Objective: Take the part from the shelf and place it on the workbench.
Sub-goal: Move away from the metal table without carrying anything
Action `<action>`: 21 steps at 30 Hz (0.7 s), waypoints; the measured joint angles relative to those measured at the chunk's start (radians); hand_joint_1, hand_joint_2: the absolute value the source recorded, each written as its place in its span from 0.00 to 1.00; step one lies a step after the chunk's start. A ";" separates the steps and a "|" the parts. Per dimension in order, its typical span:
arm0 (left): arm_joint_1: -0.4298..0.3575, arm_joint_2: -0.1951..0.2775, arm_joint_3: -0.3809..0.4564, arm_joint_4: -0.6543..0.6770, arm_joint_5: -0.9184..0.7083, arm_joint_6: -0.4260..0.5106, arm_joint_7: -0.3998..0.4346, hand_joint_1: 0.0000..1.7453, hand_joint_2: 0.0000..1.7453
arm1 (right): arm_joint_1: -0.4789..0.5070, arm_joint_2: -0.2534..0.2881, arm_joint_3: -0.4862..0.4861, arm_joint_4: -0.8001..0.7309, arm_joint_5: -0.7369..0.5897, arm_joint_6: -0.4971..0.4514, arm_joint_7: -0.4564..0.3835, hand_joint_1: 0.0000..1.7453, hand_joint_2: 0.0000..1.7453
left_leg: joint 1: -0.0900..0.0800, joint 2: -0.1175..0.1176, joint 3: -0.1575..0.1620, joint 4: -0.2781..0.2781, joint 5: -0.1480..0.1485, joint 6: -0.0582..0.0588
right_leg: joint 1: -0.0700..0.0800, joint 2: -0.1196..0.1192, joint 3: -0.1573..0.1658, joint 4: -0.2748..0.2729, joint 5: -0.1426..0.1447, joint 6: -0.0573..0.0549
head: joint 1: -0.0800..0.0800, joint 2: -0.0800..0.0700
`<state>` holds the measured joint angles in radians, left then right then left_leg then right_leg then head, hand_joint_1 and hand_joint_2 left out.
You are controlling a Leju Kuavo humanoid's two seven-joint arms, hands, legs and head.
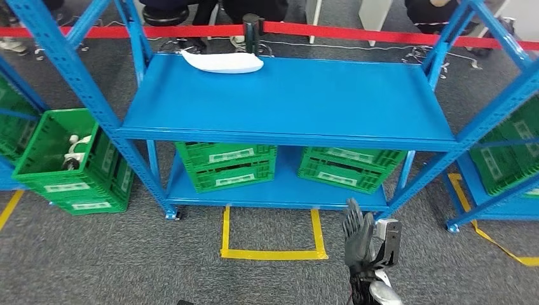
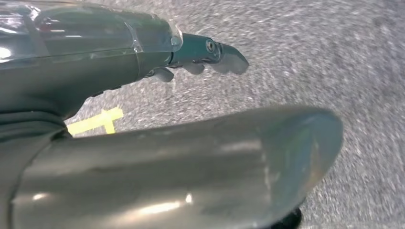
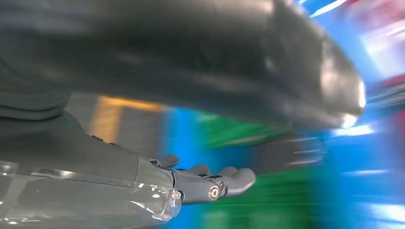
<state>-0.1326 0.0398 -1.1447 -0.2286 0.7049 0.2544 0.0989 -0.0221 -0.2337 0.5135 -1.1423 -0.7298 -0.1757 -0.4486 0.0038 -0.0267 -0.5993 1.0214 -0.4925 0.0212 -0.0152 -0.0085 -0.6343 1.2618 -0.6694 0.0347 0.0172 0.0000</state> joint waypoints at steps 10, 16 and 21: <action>0.010 -0.007 0.000 0.000 -0.012 -0.001 0.009 0.00 0.00 | -0.029 0.105 0.011 0.560 -0.030 0.013 0.200 0.00 0.25 | -0.012 -0.026 0.004 0.003 -0.010 0.006 | 0.008 0.026 0.100 -0.267 0.140 -0.019 | 0.018 0.000; 0.010 -0.006 0.000 0.000 -0.036 -0.013 0.018 0.00 0.00 | -0.036 0.145 0.023 0.712 -0.052 0.039 0.506 0.00 1.00 | -0.011 -0.008 0.014 -0.006 -0.010 -0.006 | 0.010 0.042 0.102 -0.266 0.140 -0.027 | 0.013 0.000; 0.008 -0.007 0.000 0.000 -0.052 -0.016 0.028 0.00 0.00 | -0.042 0.175 0.045 0.785 -0.076 0.064 0.656 0.00 0.50 | -0.010 -0.005 0.016 -0.007 -0.013 -0.012 | 0.009 0.046 0.102 -0.265 0.137 -0.029 | 0.013 0.000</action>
<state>-0.1247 0.0332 -1.1448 -0.2281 0.6531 0.2380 0.1271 -0.0641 -0.0590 0.5590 -0.3571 -0.8059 -0.1114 0.2071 -0.0059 -0.0313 -0.5834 1.0143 -0.5052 0.0089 -0.0057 0.0371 -0.5320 0.9964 -0.5319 0.0053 0.0299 0.0000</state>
